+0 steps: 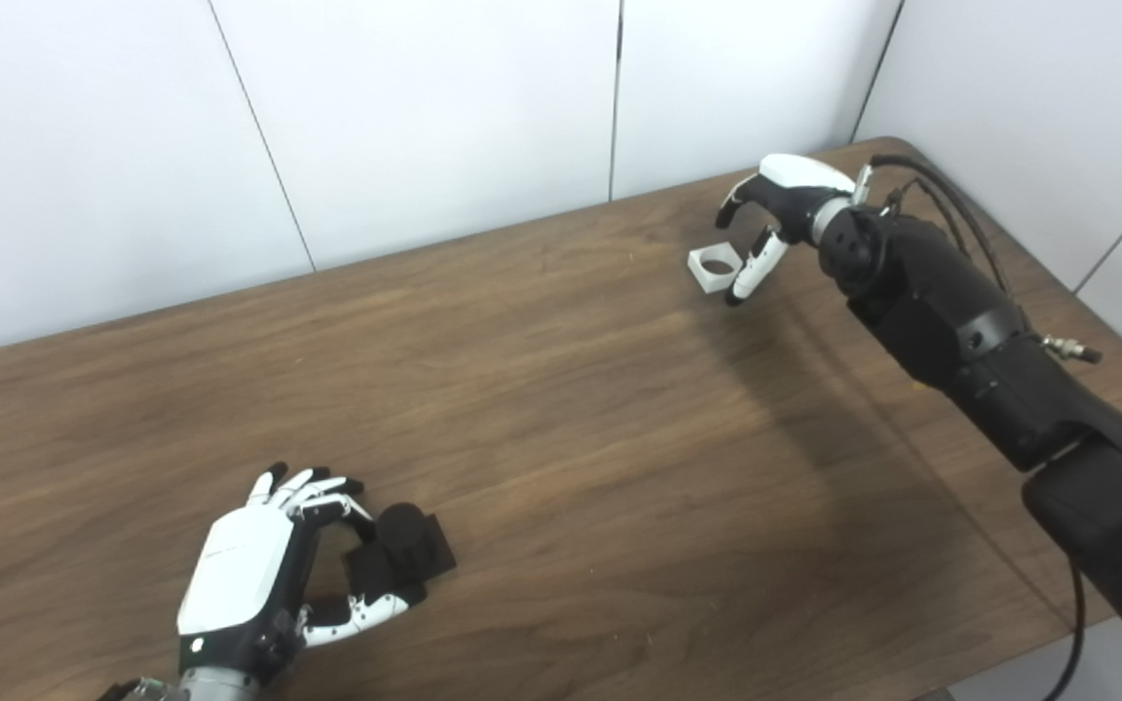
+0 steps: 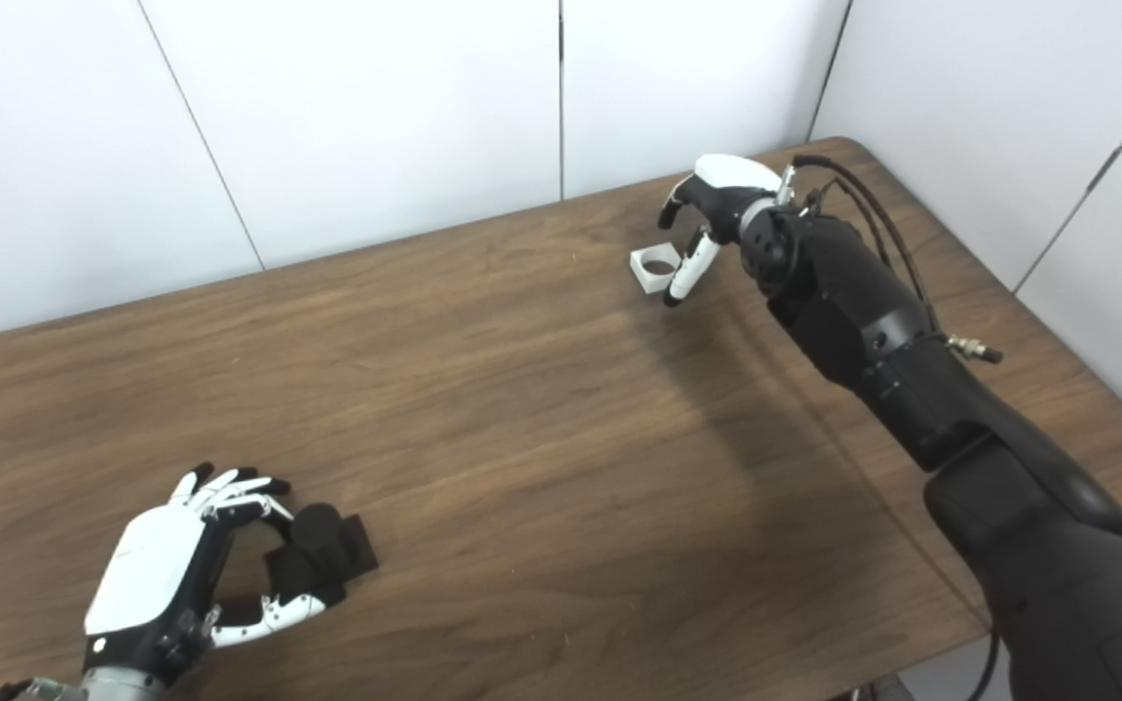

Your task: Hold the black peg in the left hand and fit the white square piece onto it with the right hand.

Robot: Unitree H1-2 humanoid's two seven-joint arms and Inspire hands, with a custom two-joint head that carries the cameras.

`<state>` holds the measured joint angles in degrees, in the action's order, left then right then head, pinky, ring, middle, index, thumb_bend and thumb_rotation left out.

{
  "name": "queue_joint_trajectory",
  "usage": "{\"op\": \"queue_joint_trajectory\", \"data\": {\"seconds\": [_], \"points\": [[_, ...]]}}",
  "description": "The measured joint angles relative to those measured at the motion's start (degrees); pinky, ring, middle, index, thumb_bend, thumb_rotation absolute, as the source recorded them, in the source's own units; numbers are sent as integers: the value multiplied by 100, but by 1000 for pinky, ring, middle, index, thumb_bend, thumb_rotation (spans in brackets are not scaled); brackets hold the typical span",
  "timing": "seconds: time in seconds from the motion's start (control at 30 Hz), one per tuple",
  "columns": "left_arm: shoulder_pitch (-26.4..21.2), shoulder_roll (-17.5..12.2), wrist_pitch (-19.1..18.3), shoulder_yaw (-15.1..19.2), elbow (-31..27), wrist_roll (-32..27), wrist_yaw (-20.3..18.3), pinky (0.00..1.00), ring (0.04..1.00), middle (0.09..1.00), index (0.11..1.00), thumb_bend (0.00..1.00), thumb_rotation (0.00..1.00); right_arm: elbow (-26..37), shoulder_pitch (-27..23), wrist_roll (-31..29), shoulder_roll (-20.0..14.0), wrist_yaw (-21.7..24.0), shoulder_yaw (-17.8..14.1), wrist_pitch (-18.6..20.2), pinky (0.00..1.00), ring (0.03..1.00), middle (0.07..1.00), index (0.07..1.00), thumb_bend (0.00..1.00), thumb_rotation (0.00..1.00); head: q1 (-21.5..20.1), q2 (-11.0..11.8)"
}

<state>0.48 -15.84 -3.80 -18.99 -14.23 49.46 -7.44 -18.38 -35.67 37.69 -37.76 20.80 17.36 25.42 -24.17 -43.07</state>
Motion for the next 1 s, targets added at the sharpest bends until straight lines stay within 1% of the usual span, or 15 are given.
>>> {"op": "queue_joint_trajectory", "data": {"seconds": [0.2, 0.37, 0.7, 1.0], "points": [[4, 14, -4, 6, -1, 7, -7, 1000, 894, 785, 486, 521, 50, 1, 0, -3, 73, 1, 1, 0, 1000, 989, 905, 712, 823, 170, 9, -9], [8, 31, -18, 5, -8, 31, -20, 1000, 891, 783, 486, 521, 49, 1, 2, -3, 73, 2, 0, 0, 1000, 981, 891, 699, 821, 163, 0, -9], [18, 34, -14, -2, -29, 65, -23, 1000, 890, 781, 486, 521, 50, 1, 3, -3, 73, 8, -3, 25, 1000, 986, 899, 679, 816, 155, 0, -35], [30, 56, -15, 2, -41, 65, -29, 1000, 893, 784, 487, 521, 50, 17, 9, 31, 38, 167, -3, 89, 1000, 988, 903, 647, 797, 139, -26, -44]]}}
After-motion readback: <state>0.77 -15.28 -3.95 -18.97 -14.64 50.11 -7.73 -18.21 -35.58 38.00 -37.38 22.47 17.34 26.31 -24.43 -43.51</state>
